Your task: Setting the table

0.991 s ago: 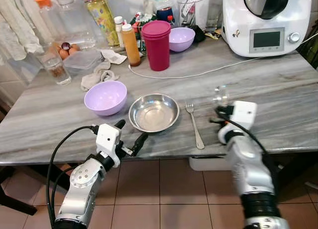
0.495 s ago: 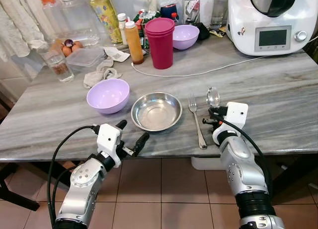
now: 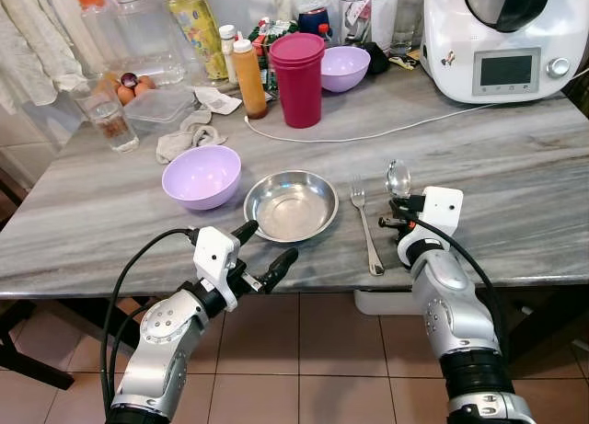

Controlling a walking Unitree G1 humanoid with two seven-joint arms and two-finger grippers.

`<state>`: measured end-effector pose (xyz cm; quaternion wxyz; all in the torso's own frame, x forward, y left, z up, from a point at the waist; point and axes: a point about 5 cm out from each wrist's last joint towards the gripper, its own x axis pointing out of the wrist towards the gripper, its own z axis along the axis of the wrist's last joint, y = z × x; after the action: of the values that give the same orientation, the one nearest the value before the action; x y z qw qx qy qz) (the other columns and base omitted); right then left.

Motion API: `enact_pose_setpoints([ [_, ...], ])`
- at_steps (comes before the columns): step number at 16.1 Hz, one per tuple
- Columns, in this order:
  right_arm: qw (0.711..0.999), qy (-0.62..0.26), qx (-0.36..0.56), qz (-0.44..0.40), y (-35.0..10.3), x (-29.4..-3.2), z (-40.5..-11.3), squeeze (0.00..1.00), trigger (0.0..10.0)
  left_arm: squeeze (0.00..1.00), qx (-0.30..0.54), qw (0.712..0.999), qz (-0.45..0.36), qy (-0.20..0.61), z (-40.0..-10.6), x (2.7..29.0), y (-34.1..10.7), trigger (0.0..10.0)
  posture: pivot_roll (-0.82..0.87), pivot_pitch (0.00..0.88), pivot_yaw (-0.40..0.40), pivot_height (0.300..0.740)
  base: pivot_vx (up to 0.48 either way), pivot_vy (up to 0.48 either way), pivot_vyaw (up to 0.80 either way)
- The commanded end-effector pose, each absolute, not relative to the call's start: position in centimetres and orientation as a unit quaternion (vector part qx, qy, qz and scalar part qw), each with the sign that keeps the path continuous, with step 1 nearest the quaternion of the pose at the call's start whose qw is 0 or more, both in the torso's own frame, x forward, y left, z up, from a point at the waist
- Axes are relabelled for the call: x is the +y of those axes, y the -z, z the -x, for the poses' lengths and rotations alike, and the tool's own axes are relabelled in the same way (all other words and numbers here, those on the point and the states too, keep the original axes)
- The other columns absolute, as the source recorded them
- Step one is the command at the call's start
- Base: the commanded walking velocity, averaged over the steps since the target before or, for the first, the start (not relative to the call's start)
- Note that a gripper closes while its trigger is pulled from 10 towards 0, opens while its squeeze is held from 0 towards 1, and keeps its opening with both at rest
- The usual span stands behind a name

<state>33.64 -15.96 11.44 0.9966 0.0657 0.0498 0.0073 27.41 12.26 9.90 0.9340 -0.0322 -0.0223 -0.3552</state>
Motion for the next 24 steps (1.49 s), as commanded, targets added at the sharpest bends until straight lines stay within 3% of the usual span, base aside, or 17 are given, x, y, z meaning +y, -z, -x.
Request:
enact_pose_setpoints([
  [1, 0.994, -0.006, 0.079, -0.070, -10.17, -15.97, -33.36, 0.00, 10.0, 0.00, -0.017, 0.934, 0.032, 0.355, -27.30, 12.57, -9.88, 10.0, -0.27, 0.082, 0.134, 0.740, 0.000, 0.000, 0.00],
  [14, 0.990, -0.036, 0.127, -0.056, -9.54, -15.96, -33.98, 0.00, 10.0, 0.00, -0.004, 0.930, 0.030, 0.366, -27.24, 11.94, -9.40, 10.0, -0.28, 0.078, 0.123, 0.740, 0.000, 0.000, 0.00],
  [15, 0.989, -0.039, 0.131, -0.057, -9.45, -15.90, -34.00, 0.05, 10.0, 0.00, -0.004, 0.930, 0.030, 0.366, -27.23, 11.88, -9.40, 10.0, -0.28, 0.079, 0.120, 0.740, 0.000, 0.000, 0.00],
  [16, 0.988, -0.041, 0.136, -0.057, -9.32, -15.80, -33.99, 0.40, 10.0, 0.00, -0.003, 0.930, 0.030, 0.366, -27.24, 11.82, -9.37, 10.0, -0.28, 0.079, 0.121, 0.740, 0.000, 0.000, 0.00],
  [17, 0.988, -0.043, 0.138, -0.058, -9.26, -15.74, -33.98, 1.00, 10.0, 0.00, -0.002, 0.930, 0.029, 0.367, -27.26, 11.79, -9.32, 10.0, -0.28, 0.079, 0.121, 0.740, 0.000, 0.000, 0.00],
  [24, 0.989, -0.037, 0.134, -0.059, -9.41, -16.14, -33.90, 1.00, 10.0, 0.00, 0.000, 0.930, 0.027, 0.366, -27.33, 11.74, -9.30, 10.0, -0.28, 0.079, 0.128, 0.740, 0.000, 0.000, 0.00],
])
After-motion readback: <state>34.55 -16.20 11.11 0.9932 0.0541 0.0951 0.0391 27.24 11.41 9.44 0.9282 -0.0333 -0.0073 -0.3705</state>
